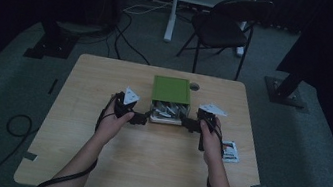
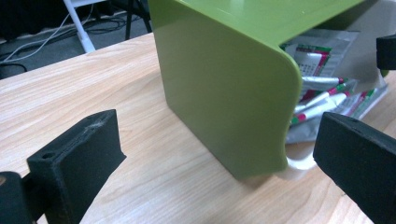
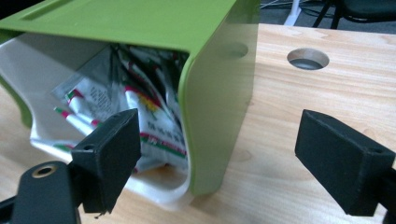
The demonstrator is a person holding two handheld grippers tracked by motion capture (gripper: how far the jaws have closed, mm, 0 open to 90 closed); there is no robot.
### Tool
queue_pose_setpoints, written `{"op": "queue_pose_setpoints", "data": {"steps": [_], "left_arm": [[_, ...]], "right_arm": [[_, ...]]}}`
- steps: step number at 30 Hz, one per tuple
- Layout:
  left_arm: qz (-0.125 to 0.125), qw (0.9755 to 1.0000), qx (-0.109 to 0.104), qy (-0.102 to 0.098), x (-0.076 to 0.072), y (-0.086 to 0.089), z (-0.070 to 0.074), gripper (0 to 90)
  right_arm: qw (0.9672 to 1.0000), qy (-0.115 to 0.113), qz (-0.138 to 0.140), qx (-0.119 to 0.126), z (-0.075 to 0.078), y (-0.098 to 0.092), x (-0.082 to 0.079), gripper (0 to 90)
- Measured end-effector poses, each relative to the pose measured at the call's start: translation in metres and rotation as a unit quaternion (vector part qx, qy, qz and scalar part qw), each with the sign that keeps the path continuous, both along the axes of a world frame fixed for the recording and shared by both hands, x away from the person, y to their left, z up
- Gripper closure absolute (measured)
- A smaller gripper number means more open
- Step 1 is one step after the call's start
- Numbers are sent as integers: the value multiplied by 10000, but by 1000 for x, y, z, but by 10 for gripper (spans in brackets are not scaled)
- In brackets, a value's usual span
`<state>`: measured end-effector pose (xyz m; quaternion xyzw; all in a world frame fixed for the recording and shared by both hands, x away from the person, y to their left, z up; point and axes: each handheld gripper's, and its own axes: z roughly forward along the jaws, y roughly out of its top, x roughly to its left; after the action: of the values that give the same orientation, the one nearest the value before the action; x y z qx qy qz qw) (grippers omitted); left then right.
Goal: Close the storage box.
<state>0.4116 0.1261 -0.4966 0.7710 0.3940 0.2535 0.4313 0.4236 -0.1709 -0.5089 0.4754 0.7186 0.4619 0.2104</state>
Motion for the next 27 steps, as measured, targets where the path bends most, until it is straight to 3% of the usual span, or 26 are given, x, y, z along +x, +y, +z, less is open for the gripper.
{"op": "queue_pose_setpoints", "data": {"steps": [20,27], "left_arm": [[143,9998,66,114,-19,16,-7,17],[224,9993,220,197,-25,27,-15,17]], "right_arm": [[9998,144,-106,-93,-12,-27,-29,140],[9996,218,-162,-119,-17,-35,-37,140]]}}
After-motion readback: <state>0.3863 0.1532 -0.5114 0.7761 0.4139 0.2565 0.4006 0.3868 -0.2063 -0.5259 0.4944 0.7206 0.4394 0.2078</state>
